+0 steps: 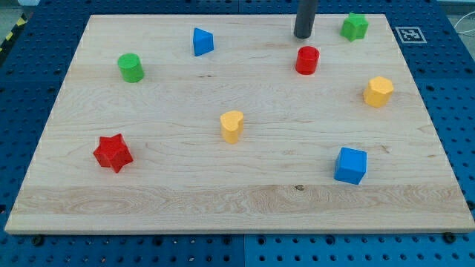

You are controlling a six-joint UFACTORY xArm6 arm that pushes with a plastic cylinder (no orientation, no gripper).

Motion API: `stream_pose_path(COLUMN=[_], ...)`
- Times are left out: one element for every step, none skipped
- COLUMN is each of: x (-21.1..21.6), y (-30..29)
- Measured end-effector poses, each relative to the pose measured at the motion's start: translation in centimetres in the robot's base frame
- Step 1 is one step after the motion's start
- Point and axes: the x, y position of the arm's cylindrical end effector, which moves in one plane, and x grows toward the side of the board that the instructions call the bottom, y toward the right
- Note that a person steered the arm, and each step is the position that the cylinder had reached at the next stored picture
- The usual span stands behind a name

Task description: Push the blue triangle towards top left

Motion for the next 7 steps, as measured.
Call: stream_pose_path(x=[1.1,1.4,2.8,3.0,3.0,2.5,1.5], y=[-3.7,-7.6,-10.6,-13.8,-17.2,-20.7,-22.8])
